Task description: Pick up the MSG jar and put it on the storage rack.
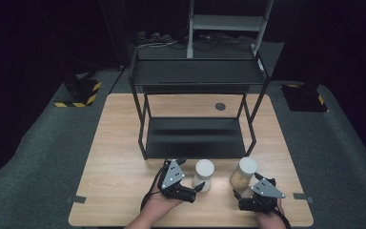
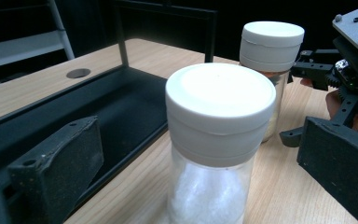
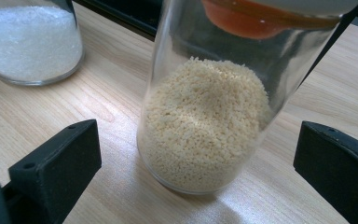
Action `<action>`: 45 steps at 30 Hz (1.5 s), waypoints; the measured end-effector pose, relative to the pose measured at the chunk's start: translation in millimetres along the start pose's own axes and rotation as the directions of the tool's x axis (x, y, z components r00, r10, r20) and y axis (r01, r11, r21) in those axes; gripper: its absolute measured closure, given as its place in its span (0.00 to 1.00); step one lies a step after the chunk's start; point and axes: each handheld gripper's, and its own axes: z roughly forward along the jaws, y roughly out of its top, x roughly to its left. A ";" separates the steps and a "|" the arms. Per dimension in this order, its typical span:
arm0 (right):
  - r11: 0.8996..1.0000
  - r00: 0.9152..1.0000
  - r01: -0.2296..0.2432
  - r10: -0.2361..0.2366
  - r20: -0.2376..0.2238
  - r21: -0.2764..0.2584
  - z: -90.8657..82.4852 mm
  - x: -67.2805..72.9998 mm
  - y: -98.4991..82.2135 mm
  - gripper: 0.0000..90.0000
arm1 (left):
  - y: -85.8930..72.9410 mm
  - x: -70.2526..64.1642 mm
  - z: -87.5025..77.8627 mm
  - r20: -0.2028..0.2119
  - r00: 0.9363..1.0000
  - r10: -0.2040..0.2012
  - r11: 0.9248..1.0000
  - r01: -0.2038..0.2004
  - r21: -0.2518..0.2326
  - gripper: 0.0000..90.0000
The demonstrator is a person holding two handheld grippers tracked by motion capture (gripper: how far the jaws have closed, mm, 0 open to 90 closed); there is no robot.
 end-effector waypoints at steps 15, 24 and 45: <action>1.000 1.000 -0.008 0.008 -0.004 -0.003 -0.3 -1.3 -0.6 0.00 | -5.4 -0.5 20.9 0.014 1.000 -0.016 1.000 0.016 0.007 0.02; 1.000 1.000 -0.012 0.012 -0.008 -0.006 -0.4 -2.4 -1.1 0.00 | -14.1 7.8 32.5 0.060 0.996 -0.069 0.998 0.070 0.000 0.11; 1.000 1.000 -0.011 0.011 -0.004 -0.004 -0.5 -1.8 -0.9 0.00 | -23.9 7.3 34.2 0.071 0.996 -0.050 0.998 0.052 -0.022 0.36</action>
